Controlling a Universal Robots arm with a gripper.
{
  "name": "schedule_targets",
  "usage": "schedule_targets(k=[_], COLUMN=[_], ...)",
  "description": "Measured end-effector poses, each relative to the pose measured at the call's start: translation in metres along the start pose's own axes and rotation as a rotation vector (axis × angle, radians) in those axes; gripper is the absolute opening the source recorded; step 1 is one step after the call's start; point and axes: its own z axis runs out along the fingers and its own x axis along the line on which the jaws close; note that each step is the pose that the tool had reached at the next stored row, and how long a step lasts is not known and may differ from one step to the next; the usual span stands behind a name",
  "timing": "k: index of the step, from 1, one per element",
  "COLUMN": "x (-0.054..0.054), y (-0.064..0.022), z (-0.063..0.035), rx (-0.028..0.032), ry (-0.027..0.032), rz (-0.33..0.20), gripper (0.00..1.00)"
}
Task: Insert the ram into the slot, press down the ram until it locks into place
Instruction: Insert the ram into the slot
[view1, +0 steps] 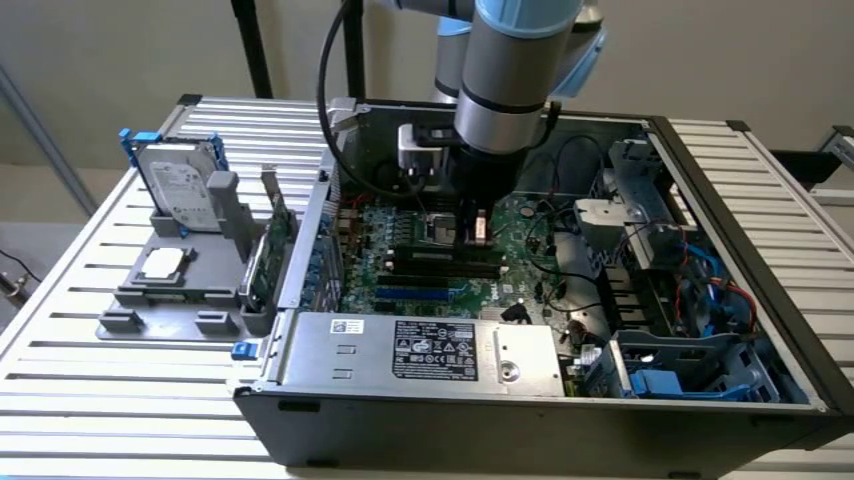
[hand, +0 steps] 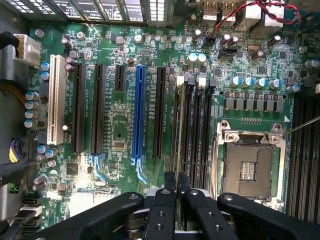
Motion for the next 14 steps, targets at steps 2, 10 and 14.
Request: schedule_targets(k=[2, 10, 14], x=[-0.0003, -0.0016, -0.0020], y=[-0.0001, -0.0003, -0.0003], z=[0.0015, 0.0048, 0.0067], rx=[0.0000, 0.0000, 0.0000], ry=[0.0001, 0.0000, 0.0003], rz=[0.000, -0.003, -0.005], gripper=[0.13, 0.13, 0.13])
